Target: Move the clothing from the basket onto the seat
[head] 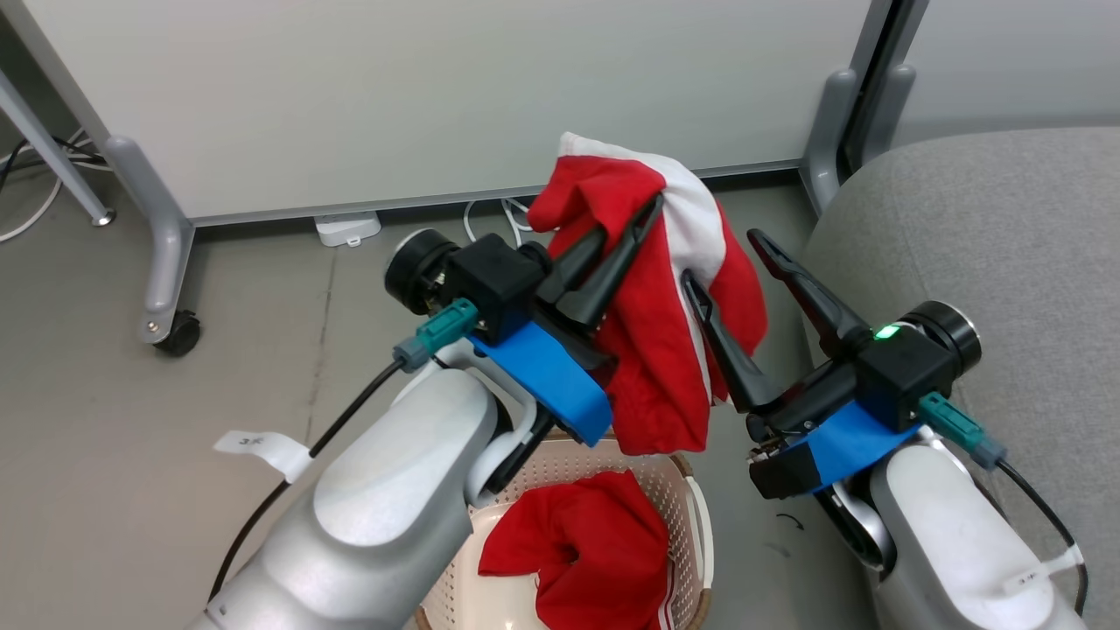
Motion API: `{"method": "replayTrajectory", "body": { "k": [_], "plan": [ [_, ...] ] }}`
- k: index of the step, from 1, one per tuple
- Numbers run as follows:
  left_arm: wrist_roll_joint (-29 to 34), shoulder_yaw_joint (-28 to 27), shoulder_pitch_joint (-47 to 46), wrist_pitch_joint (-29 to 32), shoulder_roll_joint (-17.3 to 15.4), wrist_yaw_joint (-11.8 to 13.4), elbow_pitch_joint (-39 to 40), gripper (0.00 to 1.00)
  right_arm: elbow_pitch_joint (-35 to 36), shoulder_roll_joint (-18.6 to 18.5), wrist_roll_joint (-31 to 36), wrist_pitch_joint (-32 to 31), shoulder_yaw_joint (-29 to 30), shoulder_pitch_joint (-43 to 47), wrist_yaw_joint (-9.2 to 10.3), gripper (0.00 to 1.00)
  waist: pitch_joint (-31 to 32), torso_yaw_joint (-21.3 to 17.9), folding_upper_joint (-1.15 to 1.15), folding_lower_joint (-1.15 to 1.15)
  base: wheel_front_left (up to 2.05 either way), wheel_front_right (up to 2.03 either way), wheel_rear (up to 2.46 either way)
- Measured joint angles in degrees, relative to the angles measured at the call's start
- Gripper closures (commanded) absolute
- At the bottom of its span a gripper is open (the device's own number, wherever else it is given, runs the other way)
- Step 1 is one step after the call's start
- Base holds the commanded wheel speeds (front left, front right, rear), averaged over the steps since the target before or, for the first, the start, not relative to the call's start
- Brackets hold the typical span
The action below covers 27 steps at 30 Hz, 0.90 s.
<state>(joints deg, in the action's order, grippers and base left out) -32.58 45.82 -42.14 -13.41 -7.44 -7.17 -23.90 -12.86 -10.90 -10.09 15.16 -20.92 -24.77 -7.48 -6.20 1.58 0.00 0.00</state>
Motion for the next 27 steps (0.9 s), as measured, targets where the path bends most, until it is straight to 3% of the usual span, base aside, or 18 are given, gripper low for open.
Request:
{"method": "replayTrajectory", "body": {
  "k": [12, 13, 14, 27],
  "plan": [
    [-0.18, 3.30, -0.31, -0.33, 1.01, -0.02, 0.12, 1.00, -8.25, -2.70, -8.23, -0.01, -9.37, -4.77, 0.00, 0.00, -0.40, 1.57, 0.00, -0.01, 0.00, 0.00, 0.00],
    [-0.22, 3.38, -0.32, -0.34, 1.00, -0.03, 0.10, 1.00, -8.38, -2.72, -8.71, -0.01, -9.94, -4.84, 0.00, 0.55, -0.38, 1.58, 0.00, -0.01, 0.00, 0.00, 0.00],
    [-0.23, 3.48, -0.34, -0.38, 1.01, -0.03, 0.11, 1.00, -8.58, -2.70, -9.42, -0.01, -10.28, -4.97, 0.00, 1.00, -0.36, 1.59, 0.00, 0.00, 0.00, 0.00, 0.00],
    [-0.79, 4.21, -0.65, -0.82, 0.49, -0.04, -0.14, 1.00, -7.79, -2.20, -10.24, -0.01, -10.54, -4.83, 0.00, 1.00, -0.09, 1.35, 0.00, 0.00, 0.00, 0.00, 0.00]
  ]
}}
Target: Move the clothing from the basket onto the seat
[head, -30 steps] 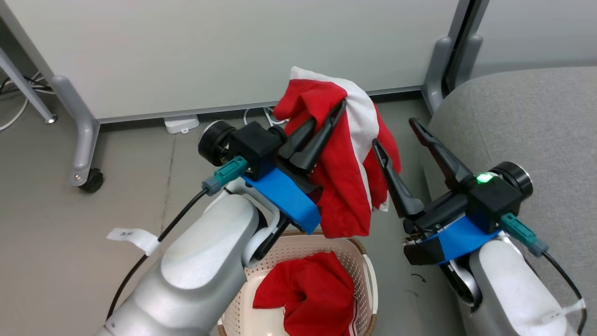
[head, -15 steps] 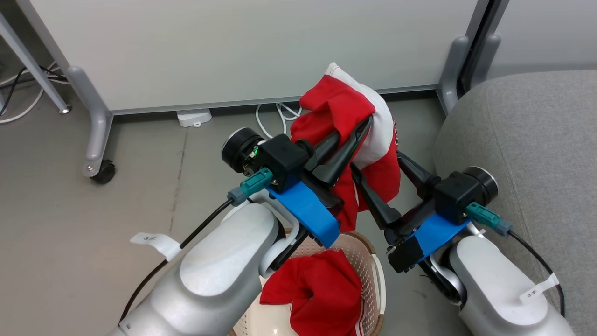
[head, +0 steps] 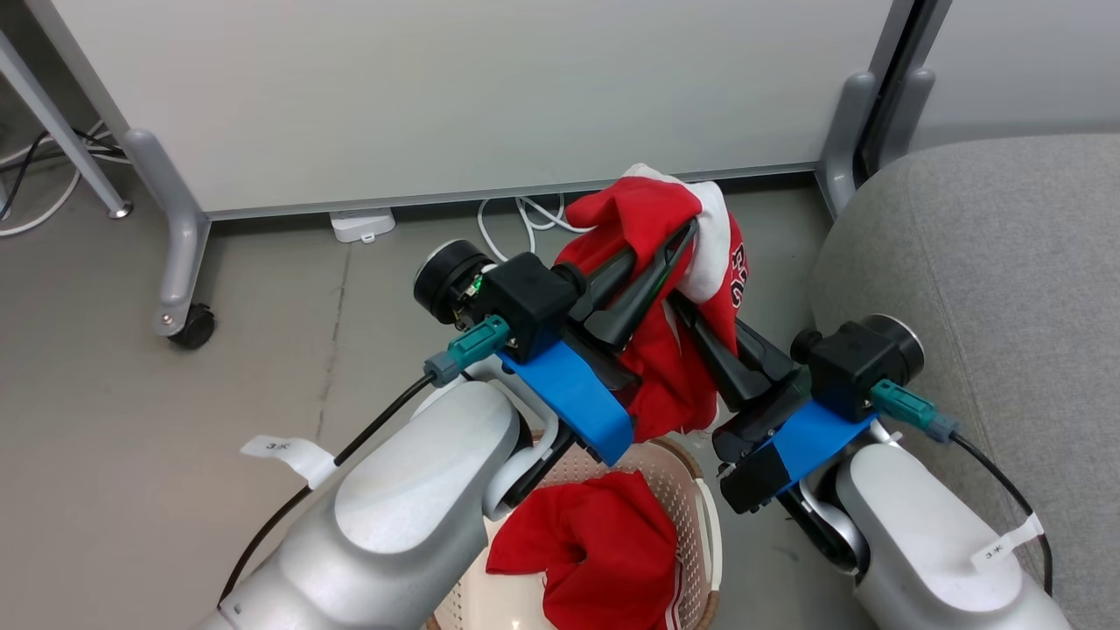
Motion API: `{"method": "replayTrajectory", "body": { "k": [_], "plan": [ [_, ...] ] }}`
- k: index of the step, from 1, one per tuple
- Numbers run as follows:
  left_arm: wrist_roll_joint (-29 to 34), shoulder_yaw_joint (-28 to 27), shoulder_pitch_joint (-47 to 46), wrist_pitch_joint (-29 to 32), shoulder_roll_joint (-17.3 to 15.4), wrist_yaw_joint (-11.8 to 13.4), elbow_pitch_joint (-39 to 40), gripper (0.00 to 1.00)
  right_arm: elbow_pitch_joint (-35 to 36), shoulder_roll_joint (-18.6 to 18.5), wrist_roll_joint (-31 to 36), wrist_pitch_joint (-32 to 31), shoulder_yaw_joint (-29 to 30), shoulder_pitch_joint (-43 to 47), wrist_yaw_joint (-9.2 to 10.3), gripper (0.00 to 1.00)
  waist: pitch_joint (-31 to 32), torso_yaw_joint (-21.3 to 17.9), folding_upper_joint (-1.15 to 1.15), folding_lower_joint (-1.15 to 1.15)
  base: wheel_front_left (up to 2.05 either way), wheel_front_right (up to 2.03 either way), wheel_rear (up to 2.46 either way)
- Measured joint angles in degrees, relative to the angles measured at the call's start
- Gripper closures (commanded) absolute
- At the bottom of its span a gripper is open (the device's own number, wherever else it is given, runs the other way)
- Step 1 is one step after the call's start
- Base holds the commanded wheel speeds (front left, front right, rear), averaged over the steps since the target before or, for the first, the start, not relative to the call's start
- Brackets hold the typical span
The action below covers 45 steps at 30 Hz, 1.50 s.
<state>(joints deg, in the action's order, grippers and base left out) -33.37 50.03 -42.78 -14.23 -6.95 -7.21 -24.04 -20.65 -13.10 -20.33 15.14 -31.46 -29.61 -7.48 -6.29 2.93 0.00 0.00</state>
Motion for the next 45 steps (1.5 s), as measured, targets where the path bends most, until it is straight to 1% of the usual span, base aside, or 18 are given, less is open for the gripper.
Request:
{"method": "replayTrajectory", "body": {
  "k": [15, 16, 17, 26, 35, 40, 45],
  "plan": [
    [-0.35, 0.43, -0.38, -0.26, -0.13, 0.15, -0.64, 1.00, 0.82, 0.02, -0.10, 0.00, -0.07, 0.44, 0.00, 1.00, -0.05, 0.02, 0.00, 0.00, 0.00, 0.00, 0.00],
    [-0.34, 0.36, -0.38, -0.26, -0.12, 0.30, -0.69, 0.57, 0.86, 0.02, -0.13, 0.00, -0.08, 0.45, 0.00, 1.00, -0.08, 0.02, 0.00, 0.00, 0.00, 0.00, 0.00],
    [-0.32, 0.34, -0.40, -0.27, -0.12, 0.57, -0.71, 0.00, 0.90, 0.02, -0.21, 0.00, -0.07, 0.45, 0.00, 1.00, -0.12, 0.02, 0.00, 0.00, 0.00, 0.00, 0.00],
    [0.10, 0.11, -0.42, -0.49, -0.48, 1.21, -1.14, 0.00, 1.80, 0.03, -0.25, -0.01, 1.74, 0.70, 0.00, 1.00, -0.34, -0.01, 0.00, 0.01, 0.00, 0.00, 0.00],
    [0.48, 0.03, 0.39, -0.57, -1.49, 1.90, -1.26, 0.00, 3.87, 0.48, 0.63, 0.00, 6.84, 2.59, 0.00, 1.00, -1.32, -0.78, 0.00, 0.00, 0.00, 0.00, 0.00],
    [1.71, 0.31, 0.40, -0.60, -2.10, 2.70, -0.38, 0.00, 5.05, 0.87, 1.53, -0.01, 9.46, 3.57, 0.00, 1.00, -2.15, -2.34, 0.00, 0.00, 0.00, 0.00, 0.00],
    [2.35, 0.85, 0.66, -0.67, -2.58, 3.03, 0.63, 0.00, 6.19, 1.37, 2.12, -0.01, 12.07, 4.34, 0.00, 1.00, -3.08, -5.15, 0.00, 0.00, 0.00, 0.00, 0.00]
  ]
}}
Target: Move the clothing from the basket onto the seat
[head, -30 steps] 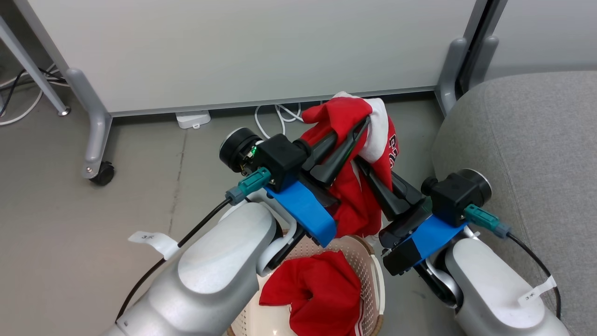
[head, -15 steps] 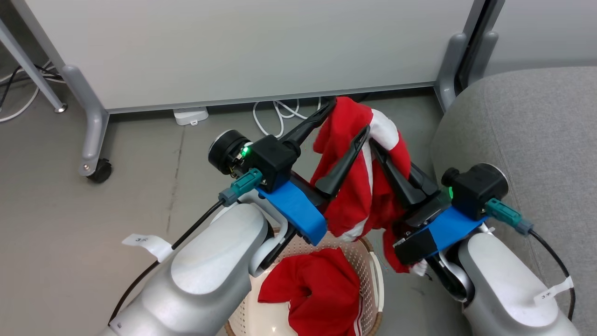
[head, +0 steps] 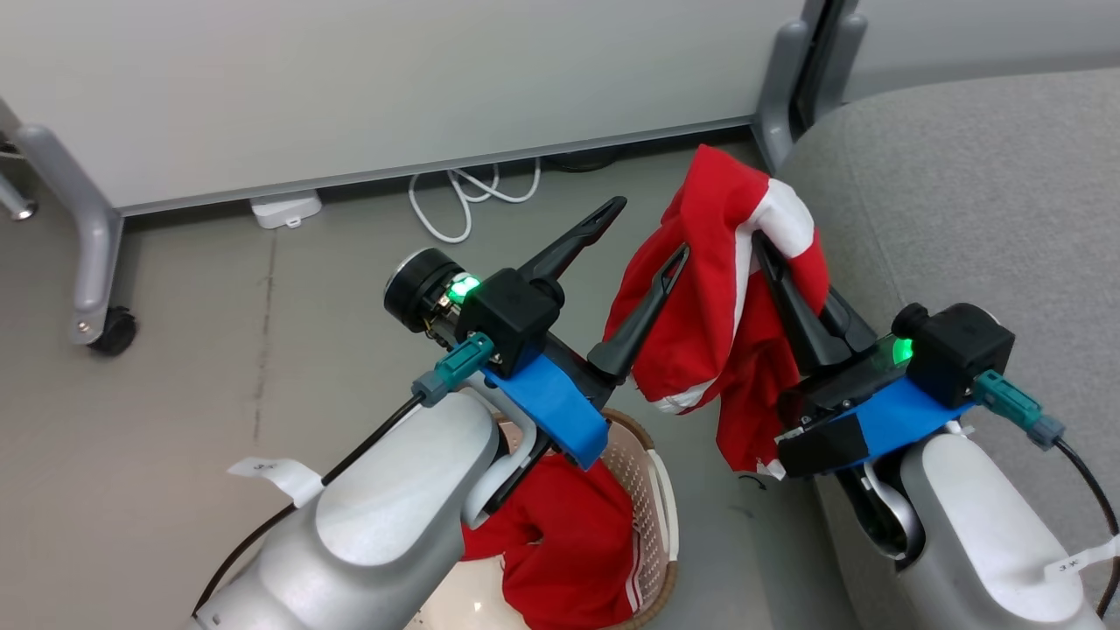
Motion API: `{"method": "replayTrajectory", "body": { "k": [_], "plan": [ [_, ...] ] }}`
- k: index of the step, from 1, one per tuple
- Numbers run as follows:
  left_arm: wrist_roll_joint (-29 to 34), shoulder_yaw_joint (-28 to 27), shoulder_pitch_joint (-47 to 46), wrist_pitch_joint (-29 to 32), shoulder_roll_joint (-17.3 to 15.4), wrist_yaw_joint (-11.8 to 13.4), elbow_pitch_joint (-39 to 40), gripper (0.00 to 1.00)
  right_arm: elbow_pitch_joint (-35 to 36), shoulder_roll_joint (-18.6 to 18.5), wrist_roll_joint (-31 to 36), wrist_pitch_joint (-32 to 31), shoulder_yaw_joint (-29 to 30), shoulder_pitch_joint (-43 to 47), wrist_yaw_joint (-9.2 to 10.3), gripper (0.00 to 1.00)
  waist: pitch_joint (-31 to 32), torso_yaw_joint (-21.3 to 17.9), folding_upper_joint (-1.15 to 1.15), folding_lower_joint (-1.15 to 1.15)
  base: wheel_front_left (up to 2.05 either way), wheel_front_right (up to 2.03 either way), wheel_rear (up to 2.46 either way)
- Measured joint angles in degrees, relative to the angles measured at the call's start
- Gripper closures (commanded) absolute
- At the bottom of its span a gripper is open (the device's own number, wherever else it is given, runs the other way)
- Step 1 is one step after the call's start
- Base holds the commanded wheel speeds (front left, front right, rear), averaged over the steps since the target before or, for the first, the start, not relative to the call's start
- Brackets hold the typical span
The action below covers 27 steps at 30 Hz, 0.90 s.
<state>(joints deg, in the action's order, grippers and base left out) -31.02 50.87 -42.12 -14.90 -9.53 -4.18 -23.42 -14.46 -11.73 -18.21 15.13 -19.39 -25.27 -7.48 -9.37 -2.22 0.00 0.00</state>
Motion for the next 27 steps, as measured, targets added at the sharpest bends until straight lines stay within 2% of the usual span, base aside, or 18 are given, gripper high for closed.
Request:
{"method": "replayTrajectory", "body": {
  "k": [18, 27],
  "plan": [
    [1.97, 2.00, 1.27, -0.09, -0.22, 0.33, 2.10, 0.00, 3.96, 1.01, 1.04, 0.00, 8.33, 4.54, 0.00, 1.00, -2.81, -11.94, 0.00, 0.00, 0.00, 0.00, 0.00],
    [2.63, 2.33, 1.52, -0.10, 0.01, 0.34, 2.46, 0.00, 5.35, 2.02, 1.44, 0.00, 11.07, 6.06, 0.00, 1.00, -3.97, -14.56, 0.00, 0.00, 0.00, 0.00, 0.00]
  ]
}}
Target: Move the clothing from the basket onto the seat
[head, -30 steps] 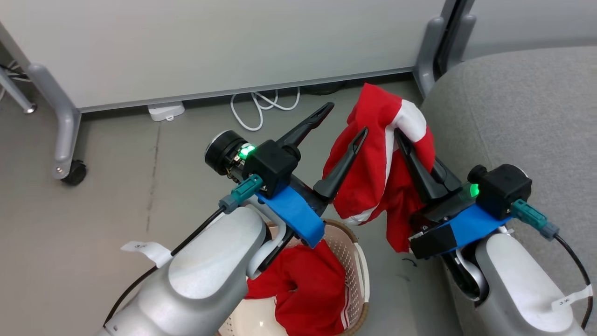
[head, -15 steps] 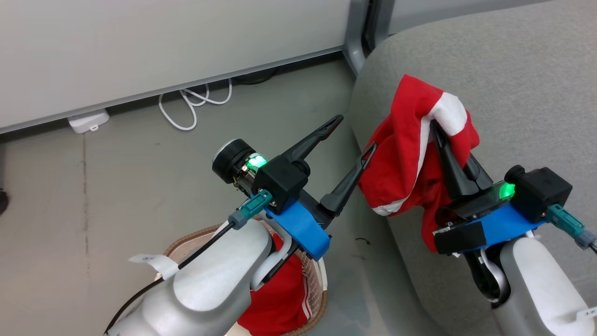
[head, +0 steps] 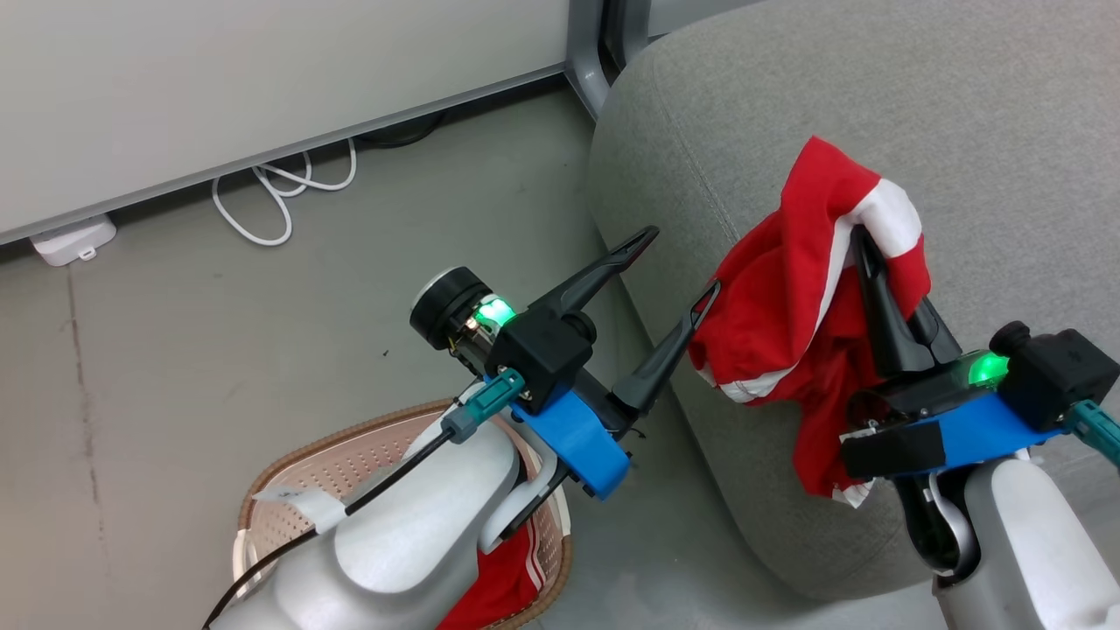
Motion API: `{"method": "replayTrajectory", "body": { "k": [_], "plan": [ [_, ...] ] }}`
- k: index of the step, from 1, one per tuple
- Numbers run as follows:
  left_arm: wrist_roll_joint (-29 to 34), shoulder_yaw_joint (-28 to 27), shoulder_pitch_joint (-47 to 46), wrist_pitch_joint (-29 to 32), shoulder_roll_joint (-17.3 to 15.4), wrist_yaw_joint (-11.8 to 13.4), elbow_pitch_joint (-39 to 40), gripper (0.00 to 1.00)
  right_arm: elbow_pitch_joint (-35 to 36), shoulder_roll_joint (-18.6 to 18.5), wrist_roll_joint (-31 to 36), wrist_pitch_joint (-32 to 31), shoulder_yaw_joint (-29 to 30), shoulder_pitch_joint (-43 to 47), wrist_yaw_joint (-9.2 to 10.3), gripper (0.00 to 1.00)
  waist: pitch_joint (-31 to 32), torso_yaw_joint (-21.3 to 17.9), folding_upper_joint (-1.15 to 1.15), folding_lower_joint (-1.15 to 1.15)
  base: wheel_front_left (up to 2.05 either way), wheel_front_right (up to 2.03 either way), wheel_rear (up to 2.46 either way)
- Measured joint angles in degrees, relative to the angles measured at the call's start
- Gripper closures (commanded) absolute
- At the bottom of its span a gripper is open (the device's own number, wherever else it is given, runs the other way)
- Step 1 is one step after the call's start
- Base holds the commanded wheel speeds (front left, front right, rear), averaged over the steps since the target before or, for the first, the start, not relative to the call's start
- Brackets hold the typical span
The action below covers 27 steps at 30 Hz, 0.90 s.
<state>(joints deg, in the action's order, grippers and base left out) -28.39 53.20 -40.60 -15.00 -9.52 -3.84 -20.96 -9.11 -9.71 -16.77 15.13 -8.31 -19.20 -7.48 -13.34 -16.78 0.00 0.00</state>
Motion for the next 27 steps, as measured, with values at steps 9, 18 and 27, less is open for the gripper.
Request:
{"method": "replayTrajectory", "body": {
  "k": [9, 18, 27],
  "plan": [
    [1.15, -0.91, -0.65, -0.01, -0.82, 0.63, 1.30, 0.00, 3.13, 0.60, 0.60, 0.00, 7.15, -4.49, 0.00, 1.00, -2.39, 0.34, 0.00, 0.00, 0.00, 0.00, 0.00],
    [3.37, -1.04, -4.08, 0.14, -2.52, 0.82, 3.11, 0.00, 7.00, -3.57, 1.86, 0.01, 18.71, -18.42, 0.00, 1.00, -9.47, 1.07, 0.00, 0.00, 0.00, 0.00, 0.00],
    [5.04, -1.51, -7.72, 1.29, -4.61, 1.27, 5.21, 0.00, 3.15, -11.63, 0.47, 0.01, 27.99, -31.82, 0.00, 1.00, -19.15, 2.66, 0.00, -0.01, 0.00, 0.00, 0.00]
  ]
}}
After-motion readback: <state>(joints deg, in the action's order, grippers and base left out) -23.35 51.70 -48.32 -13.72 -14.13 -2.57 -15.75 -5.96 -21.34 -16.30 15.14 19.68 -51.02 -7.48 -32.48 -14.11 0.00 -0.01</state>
